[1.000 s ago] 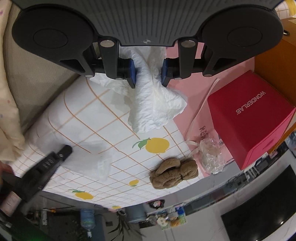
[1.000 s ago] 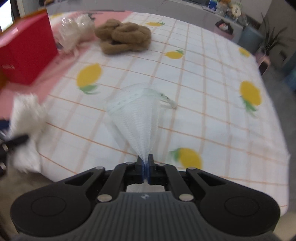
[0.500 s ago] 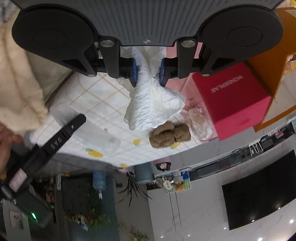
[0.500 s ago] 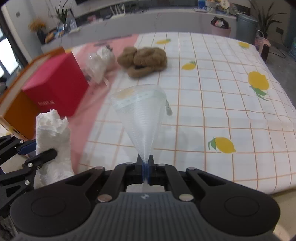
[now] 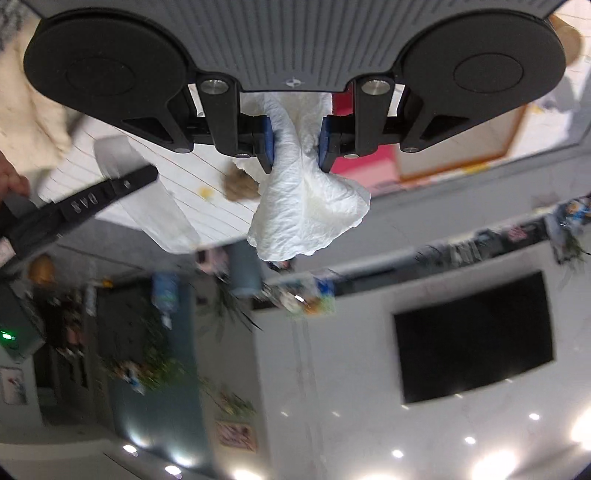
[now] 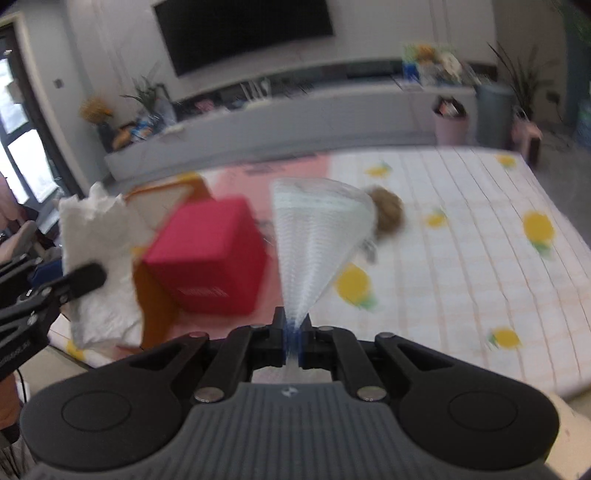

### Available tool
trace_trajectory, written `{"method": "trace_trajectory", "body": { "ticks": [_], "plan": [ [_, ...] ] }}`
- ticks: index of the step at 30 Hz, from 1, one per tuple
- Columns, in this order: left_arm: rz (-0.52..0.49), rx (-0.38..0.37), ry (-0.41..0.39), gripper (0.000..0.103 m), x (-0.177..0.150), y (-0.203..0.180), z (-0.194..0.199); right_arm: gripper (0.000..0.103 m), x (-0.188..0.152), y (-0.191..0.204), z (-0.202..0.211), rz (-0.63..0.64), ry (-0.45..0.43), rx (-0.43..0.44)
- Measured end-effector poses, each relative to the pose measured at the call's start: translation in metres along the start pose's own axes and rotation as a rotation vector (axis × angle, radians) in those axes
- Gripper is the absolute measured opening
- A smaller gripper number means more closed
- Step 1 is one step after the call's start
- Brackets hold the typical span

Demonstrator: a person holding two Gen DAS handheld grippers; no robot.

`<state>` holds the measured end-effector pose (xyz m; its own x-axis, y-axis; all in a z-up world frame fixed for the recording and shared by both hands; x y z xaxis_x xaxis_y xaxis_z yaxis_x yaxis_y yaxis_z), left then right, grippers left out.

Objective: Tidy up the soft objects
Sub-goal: 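Carry the white tissue and mesh bag over the orange shoebox with both tools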

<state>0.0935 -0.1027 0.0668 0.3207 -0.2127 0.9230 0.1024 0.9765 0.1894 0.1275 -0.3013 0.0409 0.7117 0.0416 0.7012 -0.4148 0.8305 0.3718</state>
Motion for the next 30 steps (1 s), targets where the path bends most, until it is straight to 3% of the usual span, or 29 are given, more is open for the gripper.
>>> {"method": "trace_trajectory", "body": {
  "ticks": [7, 9, 13, 17, 19, 22, 24, 27, 30],
  "plan": [
    [0.183, 0.142, -0.024, 0.027, 0.013, 0.077, -0.034, 0.004, 0.040, 0.091, -0.031, 0.149, -0.052, 0.039],
    [0.245, 0.175, 0.023, 0.026, 0.009, 0.104, -0.055, 0.004, 0.046, 0.114, -0.040, 0.191, -0.095, 0.048],
    [0.357, 0.130, 0.146, 0.027, -0.007, 0.144, -0.093, 0.004, 0.049, 0.148, -0.065, 0.227, -0.190, 0.062],
    [0.436, 0.127, 0.213, 0.026, -0.019, 0.168, -0.118, 0.004, 0.050, 0.170, -0.104, 0.230, -0.228, 0.065],
    [0.419, 0.094, 0.259, 0.026, -0.025, 0.169, -0.129, 0.004, 0.051, 0.176, -0.125, 0.227, -0.230, 0.082],
    [0.350, 0.106, 0.313, 0.027, -0.034, 0.162, -0.143, 0.004, 0.052, 0.181, -0.148, 0.234, -0.246, 0.077],
    [0.342, 0.097, 0.310, 0.027, -0.041, 0.160, -0.147, 0.004, 0.053, 0.181, -0.153, 0.232, -0.279, 0.061],
    [0.328, 0.086, 0.369, 0.027, -0.050, 0.156, -0.162, 0.004, 0.054, 0.184, -0.160, 0.256, -0.290, 0.056],
    [0.321, 0.113, 0.388, 0.032, -0.054, 0.155, -0.177, 0.005, 0.053, 0.185, -0.162, 0.289, -0.282, 0.046]
  ]
}}
Point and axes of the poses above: each gripper's, at about its wrist camera, not at the fingertips, and z roughly against the way its jaws point, y to its left, x to its top, the point moved 5 cm from there along -z, roughly the way its jaws point, and after that the axes turned 12 degrees about x, right-handed, at the moved point
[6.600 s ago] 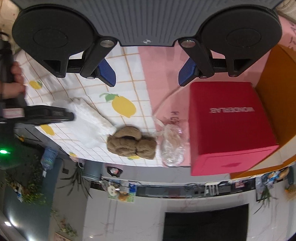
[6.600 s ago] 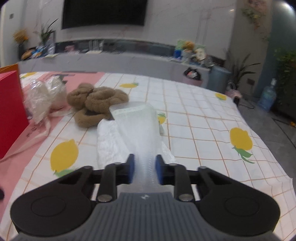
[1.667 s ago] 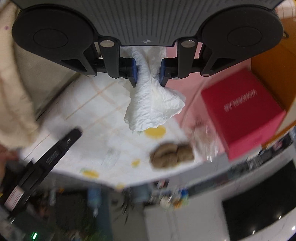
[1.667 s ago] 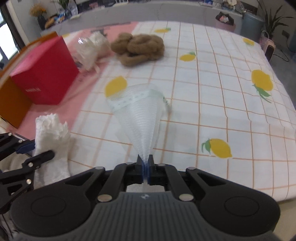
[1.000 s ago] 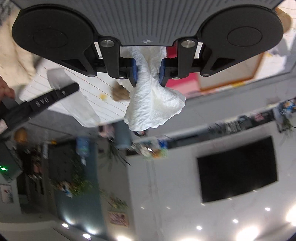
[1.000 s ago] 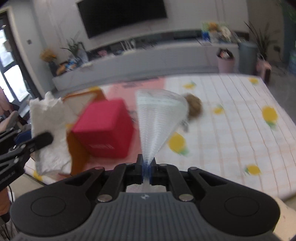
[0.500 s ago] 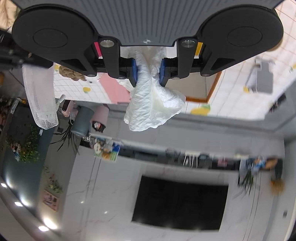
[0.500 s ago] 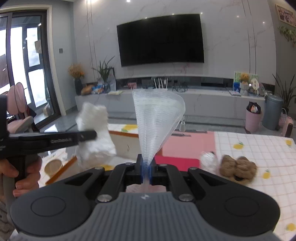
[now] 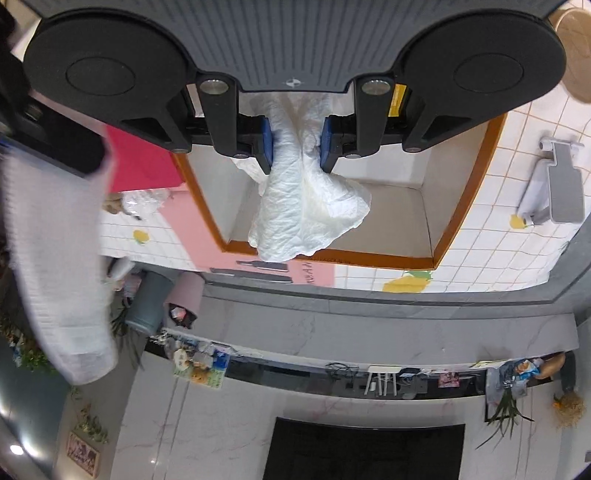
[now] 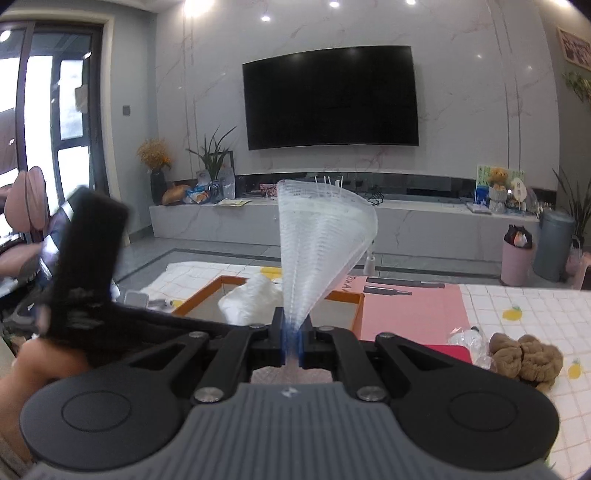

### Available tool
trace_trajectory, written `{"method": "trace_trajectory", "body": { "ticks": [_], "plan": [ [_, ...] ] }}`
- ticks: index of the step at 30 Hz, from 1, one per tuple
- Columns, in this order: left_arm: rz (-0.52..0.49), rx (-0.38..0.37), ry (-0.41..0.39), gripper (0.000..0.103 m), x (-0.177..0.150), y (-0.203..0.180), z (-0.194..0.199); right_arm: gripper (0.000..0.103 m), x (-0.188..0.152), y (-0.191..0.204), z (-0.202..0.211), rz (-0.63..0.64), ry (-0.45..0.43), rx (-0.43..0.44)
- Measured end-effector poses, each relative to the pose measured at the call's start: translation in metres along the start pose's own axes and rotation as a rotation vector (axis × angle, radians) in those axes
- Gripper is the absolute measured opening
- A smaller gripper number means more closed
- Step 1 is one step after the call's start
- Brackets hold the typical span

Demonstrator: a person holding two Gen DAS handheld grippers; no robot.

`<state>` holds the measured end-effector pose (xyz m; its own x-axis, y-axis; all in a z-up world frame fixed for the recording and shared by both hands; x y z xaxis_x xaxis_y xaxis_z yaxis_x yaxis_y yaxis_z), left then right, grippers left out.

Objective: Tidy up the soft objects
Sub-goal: 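Carry the white tissue and mesh bag over the orange shoebox with both tools, then open the left tool to drop the white tissue into the shoebox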

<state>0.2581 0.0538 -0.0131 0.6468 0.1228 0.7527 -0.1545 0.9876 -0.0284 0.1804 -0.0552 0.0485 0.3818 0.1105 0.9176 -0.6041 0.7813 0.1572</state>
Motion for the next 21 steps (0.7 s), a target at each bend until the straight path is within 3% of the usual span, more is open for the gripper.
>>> {"method": "trace_trajectory", "body": {
  "ticks": [2, 6, 10, 14, 19, 21],
  "plan": [
    [0.022, 0.038, 0.022, 0.039, 0.000, 0.001, -0.007, 0.005, -0.003, -0.001, 0.001, 0.016, 0.009, -0.013],
    [0.075, 0.038, 0.061, 0.070, 0.001, 0.004, -0.012, 0.005, -0.010, -0.004, 0.001, 0.020, 0.028, -0.038],
    [0.127, 0.012, 0.063, 0.081, 0.002, 0.013, -0.006, 0.005, -0.013, -0.003, 0.002, 0.028, 0.045, -0.042],
    [0.145, 0.046, 0.053, 0.083, 0.010, 0.027, 0.004, 0.005, -0.014, -0.001, -0.001, 0.027, 0.069, -0.035],
    [0.100, 0.070, 0.143, 0.083, 0.009, 0.036, 0.027, 0.005, -0.010, -0.003, 0.001, -0.021, 0.062, 0.020],
    [0.104, 0.113, 0.132, 0.083, 0.010, 0.042, 0.046, 0.005, -0.007, -0.004, -0.003, -0.033, 0.099, 0.030]
  ]
}}
Point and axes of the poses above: each gripper's, at about its wrist camera, not at the fingertips, and z roughly against the way its jaws point, y to its left, x to its top, the point moved 5 cm from there along -z, roughly the way its jaws point, and after that the axes turned 12 degrees about x, right-handed, at the moved point
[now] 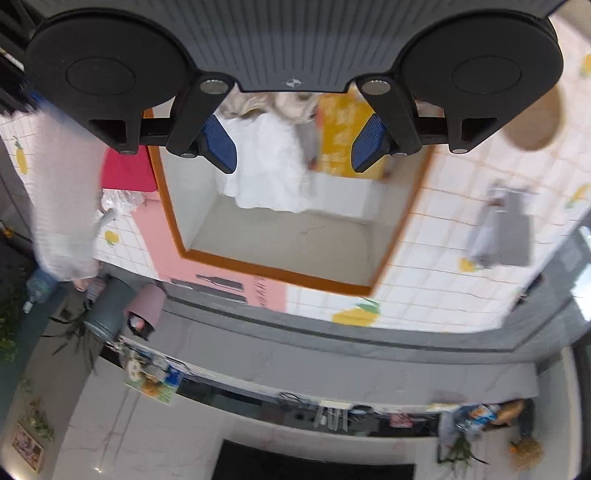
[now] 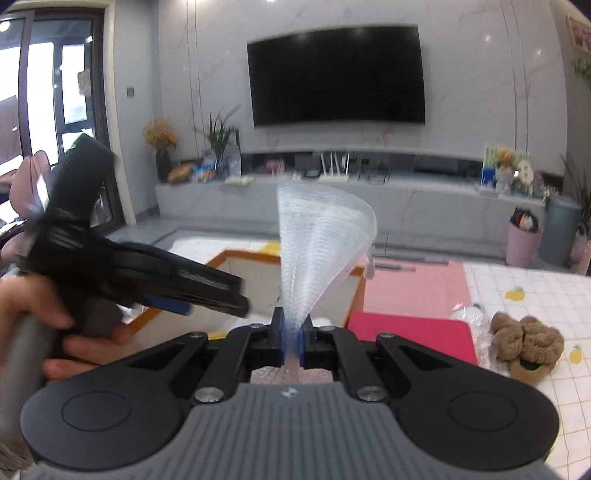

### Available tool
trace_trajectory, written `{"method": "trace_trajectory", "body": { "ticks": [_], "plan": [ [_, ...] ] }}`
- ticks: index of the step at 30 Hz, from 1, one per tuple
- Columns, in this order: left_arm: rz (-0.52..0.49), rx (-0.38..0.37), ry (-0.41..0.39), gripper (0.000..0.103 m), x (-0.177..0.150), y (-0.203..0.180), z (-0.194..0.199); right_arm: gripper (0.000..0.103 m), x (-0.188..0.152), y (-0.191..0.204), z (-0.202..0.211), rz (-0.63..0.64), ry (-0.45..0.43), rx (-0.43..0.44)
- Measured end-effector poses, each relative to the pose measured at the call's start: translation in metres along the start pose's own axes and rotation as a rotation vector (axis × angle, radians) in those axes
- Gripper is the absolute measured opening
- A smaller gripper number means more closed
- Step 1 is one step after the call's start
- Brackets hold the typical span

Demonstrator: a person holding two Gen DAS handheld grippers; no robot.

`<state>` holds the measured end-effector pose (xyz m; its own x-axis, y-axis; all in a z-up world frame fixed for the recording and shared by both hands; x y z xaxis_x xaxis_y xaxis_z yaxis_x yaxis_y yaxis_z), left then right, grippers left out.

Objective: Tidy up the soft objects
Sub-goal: 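Open the left tool to drop the white tissue into the shoebox, then lower the mesh bag into the shoebox and open the right tool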

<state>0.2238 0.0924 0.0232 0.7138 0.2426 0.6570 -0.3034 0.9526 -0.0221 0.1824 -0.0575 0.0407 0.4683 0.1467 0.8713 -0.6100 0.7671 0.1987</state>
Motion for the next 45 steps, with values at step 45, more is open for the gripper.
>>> {"method": "trace_trajectory", "body": {
  "ticks": [45],
  "plan": [
    [0.052, -0.008, -0.043, 0.083, -0.019, 0.087, 0.011, 0.001, -0.025, 0.044, -0.261, 0.900, 0.715, 0.250]
  ]
}}
Point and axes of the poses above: each gripper's, at about its wrist camera, not at the fingertips, and z roughly against the way its jaws point, y to its left, x to its top, the point moved 5 cm from there along -z, roughly the way its jaws point, and after that the axes turned 12 degrees about x, right-handed, at the moved point
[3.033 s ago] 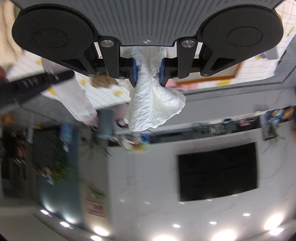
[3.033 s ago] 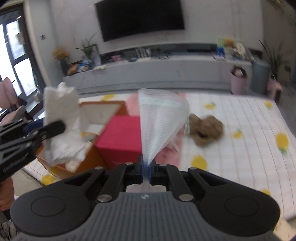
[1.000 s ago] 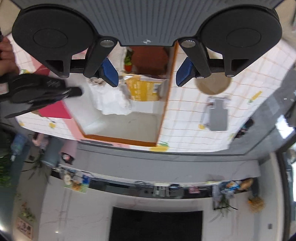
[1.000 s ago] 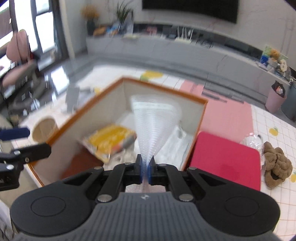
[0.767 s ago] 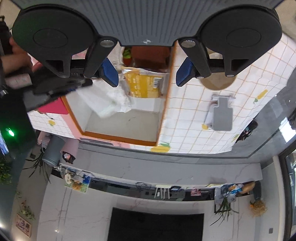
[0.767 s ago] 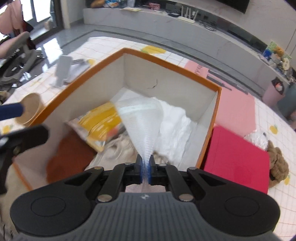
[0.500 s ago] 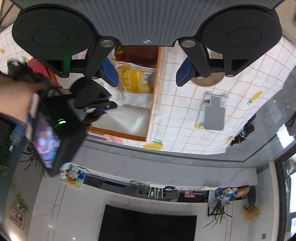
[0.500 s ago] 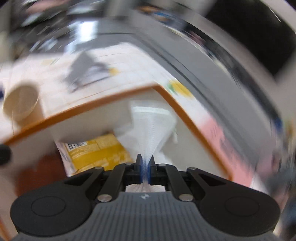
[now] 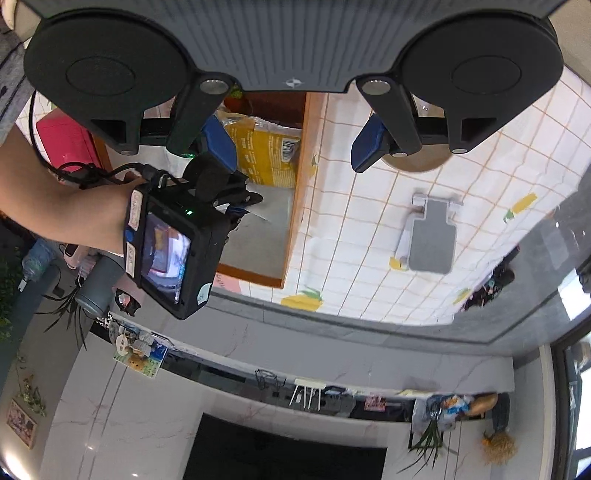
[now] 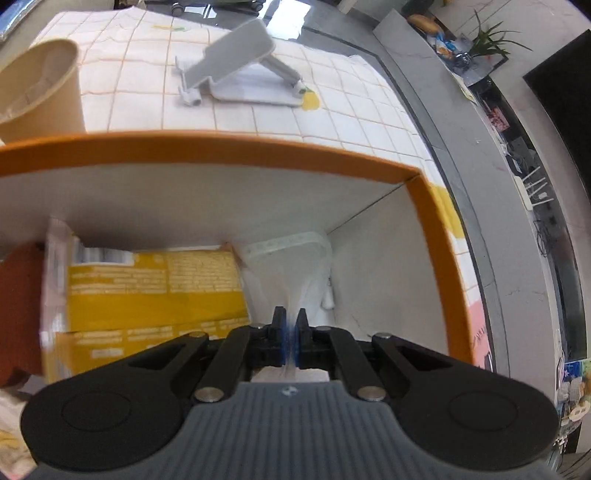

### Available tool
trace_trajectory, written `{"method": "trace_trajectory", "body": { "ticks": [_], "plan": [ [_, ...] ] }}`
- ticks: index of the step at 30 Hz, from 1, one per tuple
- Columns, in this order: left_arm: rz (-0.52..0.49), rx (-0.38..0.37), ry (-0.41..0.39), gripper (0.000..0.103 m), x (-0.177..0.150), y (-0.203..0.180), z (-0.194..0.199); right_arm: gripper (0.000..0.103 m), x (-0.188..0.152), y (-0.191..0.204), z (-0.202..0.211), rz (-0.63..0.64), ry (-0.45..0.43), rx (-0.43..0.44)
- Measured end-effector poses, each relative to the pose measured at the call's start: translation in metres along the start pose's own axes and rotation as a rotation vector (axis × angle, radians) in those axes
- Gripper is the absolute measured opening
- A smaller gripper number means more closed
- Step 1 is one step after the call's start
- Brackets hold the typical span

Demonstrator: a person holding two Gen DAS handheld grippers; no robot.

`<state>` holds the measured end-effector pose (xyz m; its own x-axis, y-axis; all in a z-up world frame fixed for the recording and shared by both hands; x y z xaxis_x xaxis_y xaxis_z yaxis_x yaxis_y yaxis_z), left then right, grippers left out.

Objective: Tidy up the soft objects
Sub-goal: 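Lower the mesh bag into the shoebox and open the right tool, then withdraw both tools from the shoebox toward the plush bear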

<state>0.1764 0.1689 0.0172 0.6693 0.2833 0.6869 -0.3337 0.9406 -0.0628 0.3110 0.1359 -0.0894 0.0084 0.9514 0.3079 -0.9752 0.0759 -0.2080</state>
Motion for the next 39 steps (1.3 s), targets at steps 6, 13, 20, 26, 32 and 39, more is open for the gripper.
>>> {"method": "trace_trajectory", "body": {
  "ticks": [6, 13, 20, 26, 32, 39],
  "plan": [
    [0.005, 0.014, 0.033, 0.083, -0.004, 0.001, -0.011, 0.001, 0.003, -0.007, -0.021, 0.011, 0.040, 0.007],
    [0.006, 0.008, 0.023, 0.082, -0.003, -0.003, -0.005, 0.066, 0.002, -0.013, -0.010, -0.069, 0.026, -0.037],
    [0.018, -0.008, -0.009, 0.082, 0.004, -0.006, 0.014, 0.089, 0.008, -0.012, 0.043, -0.093, -0.079, -0.091],
    [0.005, -0.026, -0.041, 0.083, 0.007, -0.017, 0.031, 0.094, 0.013, -0.005, 0.110, -0.062, -0.143, -0.134],
    [-0.009, -0.089, -0.062, 0.083, 0.006, -0.034, 0.054, 0.098, -0.016, -0.004, 0.208, -0.184, -0.256, -0.324],
    [0.029, -0.122, -0.139, 0.083, -0.002, -0.059, 0.087, 0.100, -0.120, 0.020, 0.303, -0.598, -0.403, -0.521]
  ]
}}
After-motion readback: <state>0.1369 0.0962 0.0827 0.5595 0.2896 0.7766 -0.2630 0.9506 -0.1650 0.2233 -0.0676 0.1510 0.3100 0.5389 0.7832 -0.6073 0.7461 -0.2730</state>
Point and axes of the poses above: each gripper's, at about its wrist camera, not at the fingertips, and z roughly against the way its jaws point, y to its left, x to its top, the point moved 5 cm from there along -z, roughly the way its jaws point, and after that the axes turned 12 degrees about x, right-handed, at the moved point
